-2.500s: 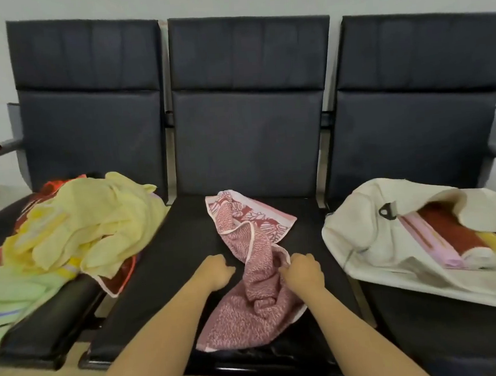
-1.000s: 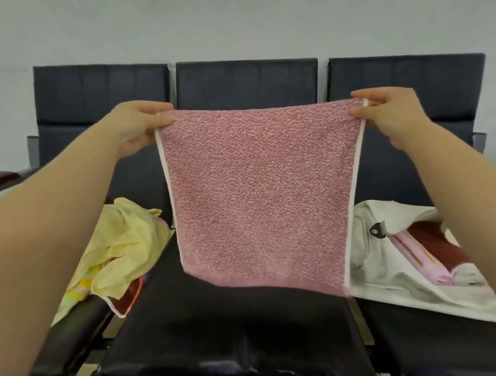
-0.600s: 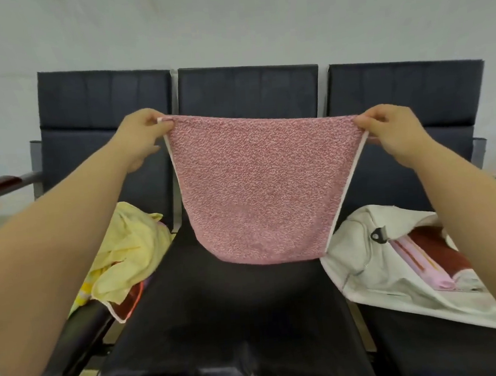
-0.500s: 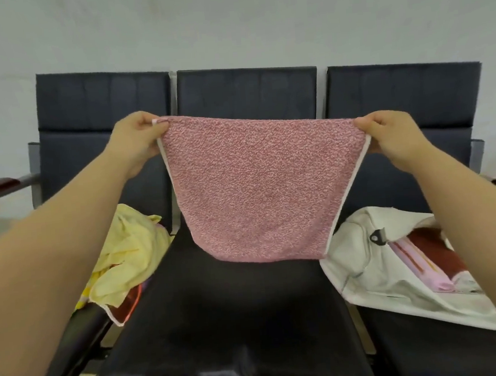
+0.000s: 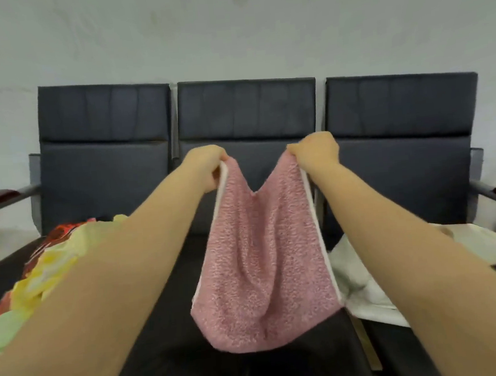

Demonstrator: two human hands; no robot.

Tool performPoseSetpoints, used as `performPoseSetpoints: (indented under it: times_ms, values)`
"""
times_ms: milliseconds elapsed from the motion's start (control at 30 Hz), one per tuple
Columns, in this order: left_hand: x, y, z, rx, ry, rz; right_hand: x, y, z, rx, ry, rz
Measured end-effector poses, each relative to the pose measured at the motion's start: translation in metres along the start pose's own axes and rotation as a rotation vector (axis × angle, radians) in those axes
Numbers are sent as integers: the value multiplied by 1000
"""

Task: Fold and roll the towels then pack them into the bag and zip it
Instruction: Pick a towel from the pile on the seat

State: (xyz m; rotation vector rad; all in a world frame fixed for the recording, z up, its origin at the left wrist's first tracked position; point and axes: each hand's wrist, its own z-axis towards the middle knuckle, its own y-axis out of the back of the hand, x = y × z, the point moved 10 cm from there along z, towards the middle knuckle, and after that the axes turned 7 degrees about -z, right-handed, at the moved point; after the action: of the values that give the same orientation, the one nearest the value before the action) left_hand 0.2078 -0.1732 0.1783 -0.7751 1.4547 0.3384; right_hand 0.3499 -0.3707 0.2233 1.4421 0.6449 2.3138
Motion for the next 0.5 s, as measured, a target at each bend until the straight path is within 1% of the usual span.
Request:
performPoseSetpoints:
  times_ms: [67,133,200,267,333,400,433,467,500]
  values:
    - [-1,-26,-5,54,-74,27,30,-14,-18,-2,118,43]
    - [-7,-43,-14,67,-164,67,53,-22,-35,-15,223,80]
    - [-14,-47,-21,78,-224,25,64,-25,-41,1,289,109]
    - [-20,-54,-29,179,-274,43,66,-23,-42,36,290,247]
    - [-25,-68,-42,346,-345,120,66,-20,-40,86,270,424]
    - [-31,-70,-52,421,-423,130,66,-14,-36,132,256,596]
    - [-34,-65,-53,411,-444,83,66,-9,-34,140,261,633]
    - [-37,-57,-54,371,-465,31,66,-2,-32,134,276,613]
    - [-41,-45,-52,291,-510,37,65,3,-28,138,293,569]
